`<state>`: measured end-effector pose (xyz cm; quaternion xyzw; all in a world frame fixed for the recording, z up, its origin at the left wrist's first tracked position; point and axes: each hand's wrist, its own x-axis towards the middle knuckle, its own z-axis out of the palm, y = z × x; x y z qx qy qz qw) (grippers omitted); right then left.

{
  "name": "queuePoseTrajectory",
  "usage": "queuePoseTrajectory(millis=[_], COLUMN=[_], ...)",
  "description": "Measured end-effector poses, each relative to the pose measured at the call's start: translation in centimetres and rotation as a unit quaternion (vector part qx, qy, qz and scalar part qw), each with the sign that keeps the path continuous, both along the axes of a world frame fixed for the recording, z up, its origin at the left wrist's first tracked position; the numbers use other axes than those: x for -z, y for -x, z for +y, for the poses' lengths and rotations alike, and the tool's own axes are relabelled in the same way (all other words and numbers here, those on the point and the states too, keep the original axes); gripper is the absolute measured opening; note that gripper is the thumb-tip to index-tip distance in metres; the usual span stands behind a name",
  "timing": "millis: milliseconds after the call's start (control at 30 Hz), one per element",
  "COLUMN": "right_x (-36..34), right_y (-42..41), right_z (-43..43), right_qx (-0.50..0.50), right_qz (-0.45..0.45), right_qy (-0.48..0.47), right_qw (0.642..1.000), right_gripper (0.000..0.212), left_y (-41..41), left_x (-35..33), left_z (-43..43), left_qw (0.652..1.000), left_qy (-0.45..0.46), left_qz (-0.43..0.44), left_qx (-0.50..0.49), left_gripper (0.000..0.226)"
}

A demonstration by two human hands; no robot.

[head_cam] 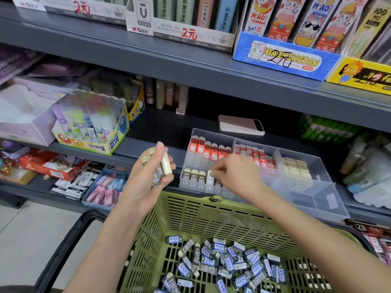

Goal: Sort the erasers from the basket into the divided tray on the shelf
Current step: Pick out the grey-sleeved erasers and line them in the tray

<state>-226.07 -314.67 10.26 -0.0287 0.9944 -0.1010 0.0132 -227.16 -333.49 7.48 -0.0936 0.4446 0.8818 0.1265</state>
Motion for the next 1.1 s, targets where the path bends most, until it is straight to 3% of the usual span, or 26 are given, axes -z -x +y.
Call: queuePoseTrajectory(millis=[133,233,333,433,500,600,733,900,1100], right_x=[-0.4,-1.5,-2.4,-3.1,-3.3,-3.1,-3.2,-3.4,-3.8], right_y=[0.4,1.0,1.3,1.1,0.9,1.0,1.0,0.5,-2.1], right_z=[-0.2,0.1,-0.1,-1.4,-2.5,-3.7,-3.9,-3.2,-1.7], right_qx=[-0.028,-0.016,-0.021,-0.046,-0.063,-0.095,-0.125,-0.136,-0.143], right_qz=[0.000,0.043,0.040,0.013,-0.009,-0.055,-0.069,-0.026,0.006], right_qy=[-0.060,-0.030,0.076,0.235,0.290,0.302,0.311,0.308,0.364], right_qw=[0.998,0.999,0.996,0.971,0.955,0.947,0.940,0.941,0.920], right_gripper=[0.029,0.027,0.026,0.023,0.017,0.029,0.021,0.017,0.023], left_y=[-0.1,-0.1,-0.1,-0.1,-0.2,-0.3,-0.3,-0.6,-1.9], left_x=[0.0,0.0,-0.1,-0.2,-0.1,0.1,0.2,-0.1,-1.6], left_z=[-0.1,-0.3,-0.4,-0.2,-0.1,-0.1,-0.3,-0.1,1.8], left_qw=[0.999,0.996,0.994,0.998,0.999,0.998,0.997,0.995,0.990], left_qy=[-0.029,-0.081,-0.096,-0.054,-0.022,-0.007,-0.035,-0.001,0.013], left_qz=[-0.013,-0.045,-0.052,-0.026,-0.010,0.000,-0.007,0.022,0.028], left_qx=[0.014,0.011,0.009,0.022,0.033,0.055,0.069,0.100,0.137], left_gripper=[0.032,0.026,0.027,0.027,0.032,0.031,0.027,0.035,0.025])
